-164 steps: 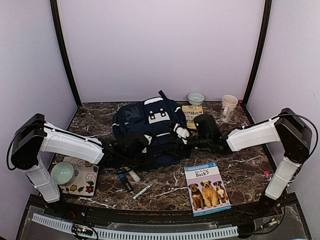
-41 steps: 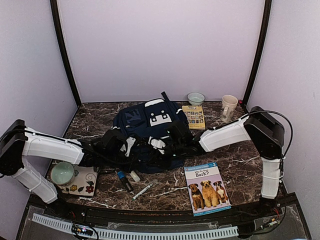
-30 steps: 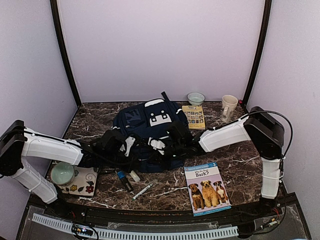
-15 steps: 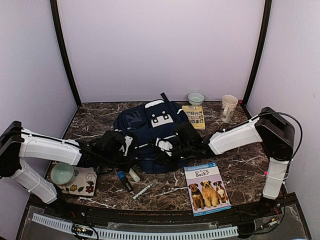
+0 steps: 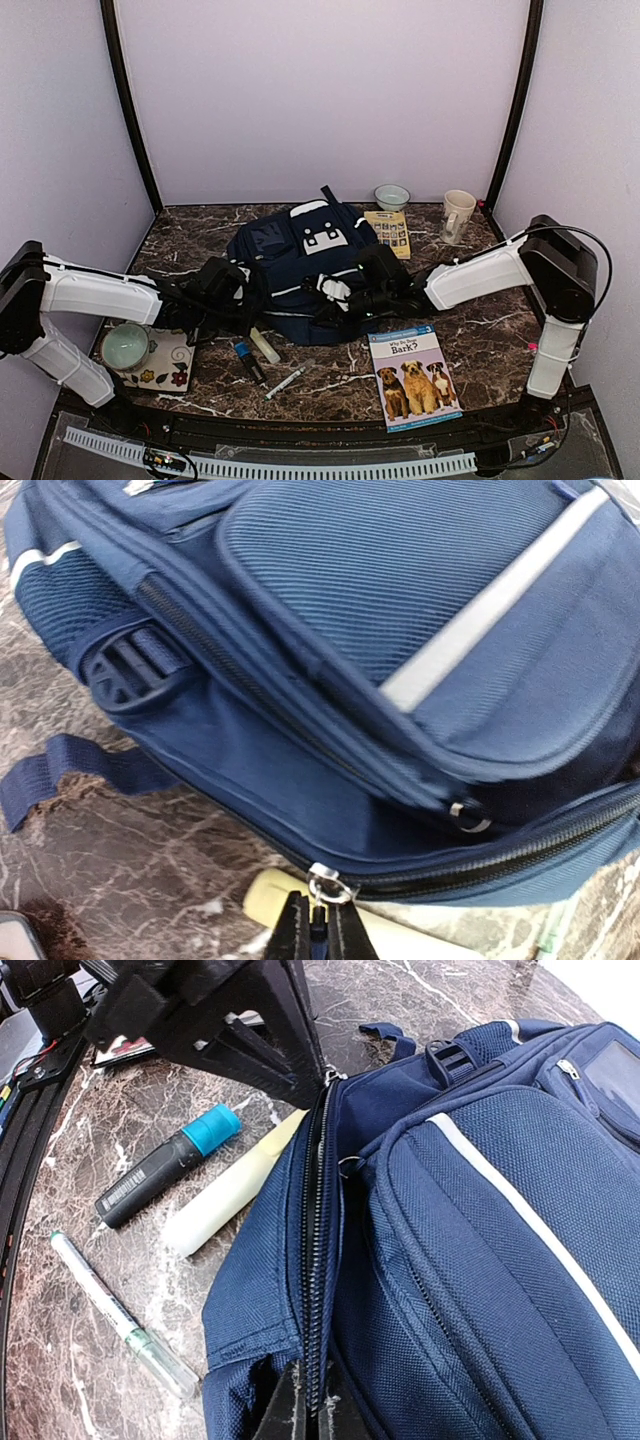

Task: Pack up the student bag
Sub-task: Unzip the largest pocket of the student bag.

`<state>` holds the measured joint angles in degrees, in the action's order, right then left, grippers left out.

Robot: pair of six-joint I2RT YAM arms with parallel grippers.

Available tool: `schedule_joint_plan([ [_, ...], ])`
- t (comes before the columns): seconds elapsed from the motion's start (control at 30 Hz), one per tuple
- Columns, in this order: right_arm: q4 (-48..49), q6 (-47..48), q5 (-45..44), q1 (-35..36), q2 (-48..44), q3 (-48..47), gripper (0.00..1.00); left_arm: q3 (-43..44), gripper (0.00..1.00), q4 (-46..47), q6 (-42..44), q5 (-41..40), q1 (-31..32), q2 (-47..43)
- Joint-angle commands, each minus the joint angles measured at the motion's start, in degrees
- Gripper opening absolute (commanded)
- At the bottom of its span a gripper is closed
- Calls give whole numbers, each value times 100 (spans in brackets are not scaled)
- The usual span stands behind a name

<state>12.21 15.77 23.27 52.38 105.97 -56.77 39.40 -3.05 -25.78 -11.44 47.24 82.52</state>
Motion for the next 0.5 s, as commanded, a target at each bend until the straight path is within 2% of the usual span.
schedule_joint_plan([
  [0.0, -36, -146, -138, -96, -235, 85, 0, 90, 0, -309, -144, -456, -163, 44],
  [0.03, -17, -180, -123, -96, -256, 78, 2, 94, 0, -275, -118, -385, -163, 45],
  [0.07, 15, -213, -76, -92, -294, 91, 10, 88, 0, -221, -94, -268, -161, 38],
  [0.17, 145, -286, 73, -59, -442, 148, 45, 69, 0, -90, -1, -21, -163, -21],
  [0.27, 136, -338, -61, 47, -543, 110, 68, 27, 0, 97, 124, 278, -163, -92],
  [0.4, -78, -338, -384, 340, -443, -161, 86, 35, 0, 187, 206, 502, -162, -111],
  [0.47, -73, -346, -436, 467, -362, -246, 88, 10, 0, 258, 220, 577, -163, -149],
])
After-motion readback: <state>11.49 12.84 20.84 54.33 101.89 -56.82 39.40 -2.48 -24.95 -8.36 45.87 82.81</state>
